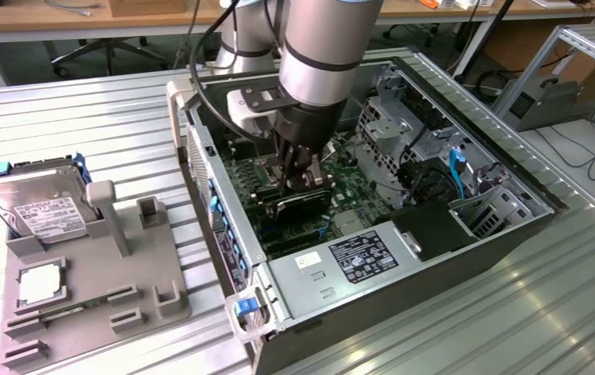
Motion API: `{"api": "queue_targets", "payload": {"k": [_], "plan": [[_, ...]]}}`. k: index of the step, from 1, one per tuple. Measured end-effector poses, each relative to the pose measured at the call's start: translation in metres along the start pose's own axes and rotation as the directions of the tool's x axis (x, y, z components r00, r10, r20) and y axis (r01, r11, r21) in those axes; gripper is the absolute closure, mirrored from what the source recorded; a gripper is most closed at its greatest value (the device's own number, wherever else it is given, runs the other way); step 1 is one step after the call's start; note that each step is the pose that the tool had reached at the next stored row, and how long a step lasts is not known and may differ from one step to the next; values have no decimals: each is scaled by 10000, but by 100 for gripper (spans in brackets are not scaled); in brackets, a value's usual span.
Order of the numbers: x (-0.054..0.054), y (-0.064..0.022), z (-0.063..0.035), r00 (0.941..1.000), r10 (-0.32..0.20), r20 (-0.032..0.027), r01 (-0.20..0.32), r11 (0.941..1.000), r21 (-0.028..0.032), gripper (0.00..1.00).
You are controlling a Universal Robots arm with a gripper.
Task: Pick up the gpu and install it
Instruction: 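Press down on the gpu until it lock into place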
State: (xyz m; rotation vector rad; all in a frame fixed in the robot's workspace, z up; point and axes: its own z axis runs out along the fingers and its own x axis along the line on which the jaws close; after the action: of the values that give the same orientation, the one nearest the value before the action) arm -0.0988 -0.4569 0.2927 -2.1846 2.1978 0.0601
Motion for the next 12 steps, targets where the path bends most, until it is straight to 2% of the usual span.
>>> {"api": "queue_targets", "payload": {"k": [3, 9, 12], "plan": [[-8, 0, -144, 10000, 0, -2, 0, 10000, -2, 89], [-21, -1, -363, 10000, -1, -2, 1, 10000, 2, 89], [-24, -1, -414, 10000, -1, -1, 1, 10000, 8, 89]]}}
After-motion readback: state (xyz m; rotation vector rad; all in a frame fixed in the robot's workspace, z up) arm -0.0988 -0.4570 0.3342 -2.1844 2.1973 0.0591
